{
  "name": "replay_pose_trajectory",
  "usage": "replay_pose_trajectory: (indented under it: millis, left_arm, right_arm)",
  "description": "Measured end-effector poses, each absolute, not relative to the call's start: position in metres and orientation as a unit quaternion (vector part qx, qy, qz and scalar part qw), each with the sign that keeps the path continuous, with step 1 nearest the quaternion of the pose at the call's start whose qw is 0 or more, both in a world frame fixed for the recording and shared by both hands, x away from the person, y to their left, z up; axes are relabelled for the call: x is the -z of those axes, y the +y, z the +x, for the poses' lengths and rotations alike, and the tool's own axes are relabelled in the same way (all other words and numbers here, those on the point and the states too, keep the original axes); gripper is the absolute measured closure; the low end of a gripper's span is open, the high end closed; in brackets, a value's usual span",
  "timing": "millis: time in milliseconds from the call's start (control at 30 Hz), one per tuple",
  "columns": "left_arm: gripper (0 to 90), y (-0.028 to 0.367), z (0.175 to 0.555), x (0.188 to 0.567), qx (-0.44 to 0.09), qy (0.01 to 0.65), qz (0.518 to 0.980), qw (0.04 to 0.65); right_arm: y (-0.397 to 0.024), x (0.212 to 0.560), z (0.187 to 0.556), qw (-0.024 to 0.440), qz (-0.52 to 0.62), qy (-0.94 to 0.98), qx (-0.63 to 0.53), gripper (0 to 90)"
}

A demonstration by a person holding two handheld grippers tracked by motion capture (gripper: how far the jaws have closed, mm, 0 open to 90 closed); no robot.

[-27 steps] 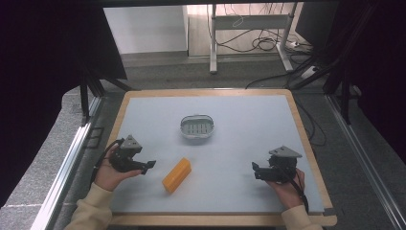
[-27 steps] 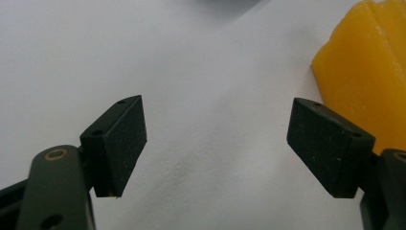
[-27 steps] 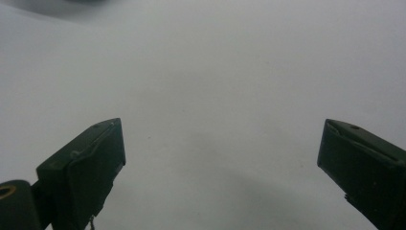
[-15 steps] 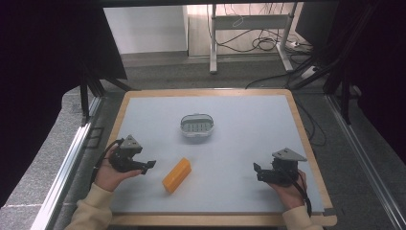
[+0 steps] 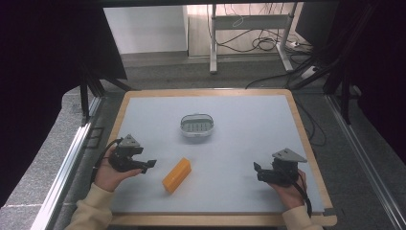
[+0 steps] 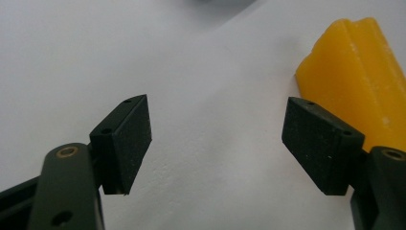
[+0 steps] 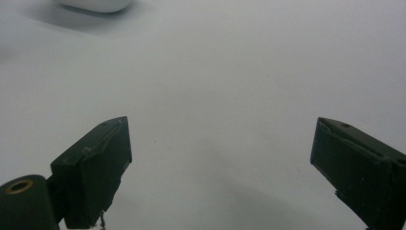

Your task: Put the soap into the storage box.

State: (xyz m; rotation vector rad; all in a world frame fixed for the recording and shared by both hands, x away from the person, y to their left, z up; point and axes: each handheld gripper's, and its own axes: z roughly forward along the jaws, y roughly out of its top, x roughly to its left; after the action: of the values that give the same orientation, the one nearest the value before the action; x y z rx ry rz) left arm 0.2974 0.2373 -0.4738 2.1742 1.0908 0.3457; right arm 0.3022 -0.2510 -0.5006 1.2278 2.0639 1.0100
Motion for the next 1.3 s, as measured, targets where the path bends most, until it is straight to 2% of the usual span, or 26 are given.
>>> replay_pose_trajectory:
  millis: [167,367,1300]
  left_arm:
    - [26.0,0.234,0.294,0.465,-0.13,0.414,0.835,0.338]
    - [30.9,0.234,0.293,0.462,-0.128,0.424,0.83,0.339]
    - [30.9,0.201,0.285,0.444,-0.124,0.389,0.85,0.333]
  right_arm:
    - [-0.251,0.5,0.303,0.269,0.45,0.766,-0.373,7.9]
    - [-0.251,0.501,0.302,0.273,0.449,0.766,-0.37,8.0]
    - [-0.249,0.501,0.3,0.279,0.451,0.764,-0.368,9.7]
